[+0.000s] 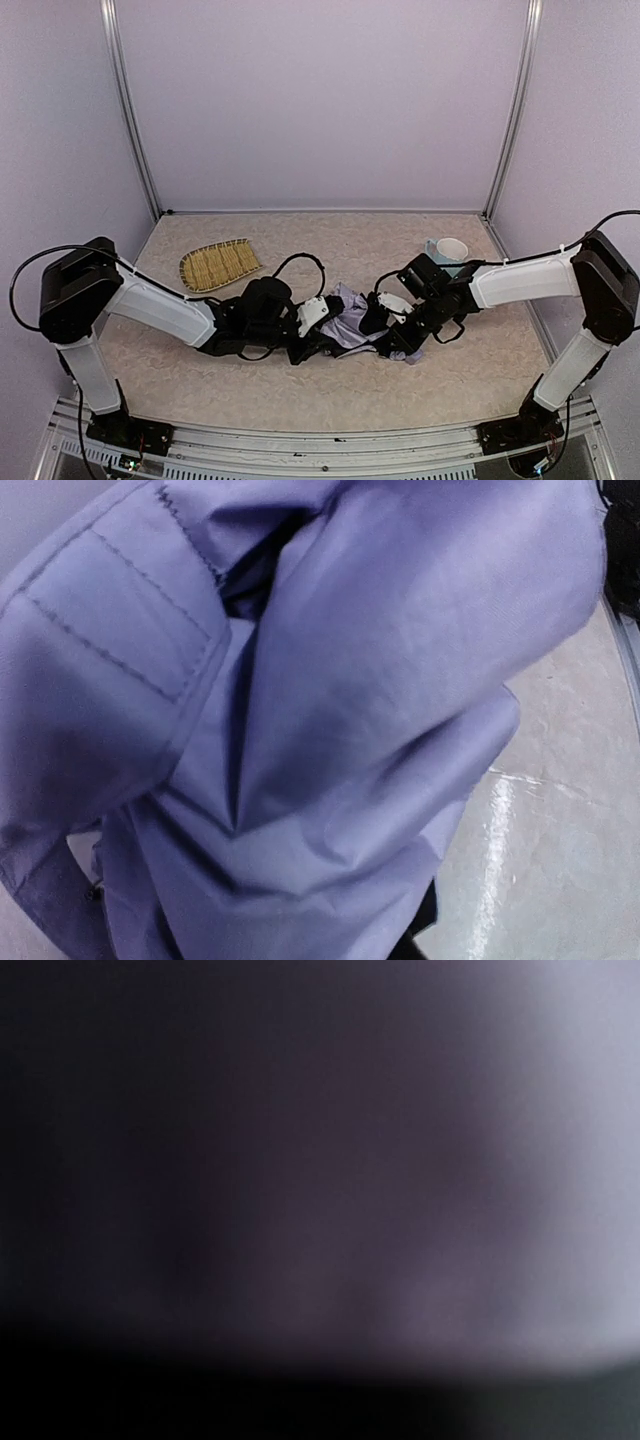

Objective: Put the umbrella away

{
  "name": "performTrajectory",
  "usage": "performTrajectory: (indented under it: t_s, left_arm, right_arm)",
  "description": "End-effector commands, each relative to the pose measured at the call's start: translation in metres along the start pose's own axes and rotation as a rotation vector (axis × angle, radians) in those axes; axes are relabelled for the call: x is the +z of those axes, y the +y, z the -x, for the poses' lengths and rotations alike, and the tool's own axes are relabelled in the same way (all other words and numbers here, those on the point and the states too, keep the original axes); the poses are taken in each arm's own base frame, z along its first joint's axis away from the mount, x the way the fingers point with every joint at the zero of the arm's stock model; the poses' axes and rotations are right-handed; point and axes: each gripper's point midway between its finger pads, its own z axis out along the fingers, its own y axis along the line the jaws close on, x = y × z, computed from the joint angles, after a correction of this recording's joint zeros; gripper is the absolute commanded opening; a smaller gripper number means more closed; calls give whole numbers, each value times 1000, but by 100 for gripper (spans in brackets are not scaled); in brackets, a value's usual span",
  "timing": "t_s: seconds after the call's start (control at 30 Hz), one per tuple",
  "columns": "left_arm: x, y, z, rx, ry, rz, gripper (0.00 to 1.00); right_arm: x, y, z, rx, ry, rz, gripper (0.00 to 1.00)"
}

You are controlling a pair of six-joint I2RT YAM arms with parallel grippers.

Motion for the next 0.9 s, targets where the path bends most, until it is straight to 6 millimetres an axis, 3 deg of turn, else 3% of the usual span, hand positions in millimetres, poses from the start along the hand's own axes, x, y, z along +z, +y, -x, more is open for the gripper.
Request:
performTrajectory:
  t_s: [0.0,0.03,0.17,0.3,0.4,0.5,0.63,0.73,0.87]
  left_arm:
    - [29,-3,20,36,-35,-26,7]
    - [33,-6,24,42,-42,-38,0]
    - [44,-23,49,95,-95,-83,0]
    - [55,-54,70,161,-138,-172,0]
    - [63,-69,71,187,-145,-217,1]
    - [70,-62,60,176,-131,-205,5]
    - [70,-37,45,135,-121,-142,31]
    - [50,-51,48,220,-167,-158,50]
    - [20,-80,48,398,-191,-149,64]
  right_arm:
    - [-17,21,49,-41,-161,69,0]
    - [-21,25,55,-39,-186,86,0]
    - [-36,33,81,-11,-281,127,0]
    - [-52,33,107,18,-359,131,0]
    - [-57,32,115,19,-380,126,0]
    - [-51,32,110,13,-364,136,0]
    - [-42,28,97,14,-332,140,0]
    - [-42,17,88,34,-331,127,0]
    - [-57,0,90,50,-378,97,0]
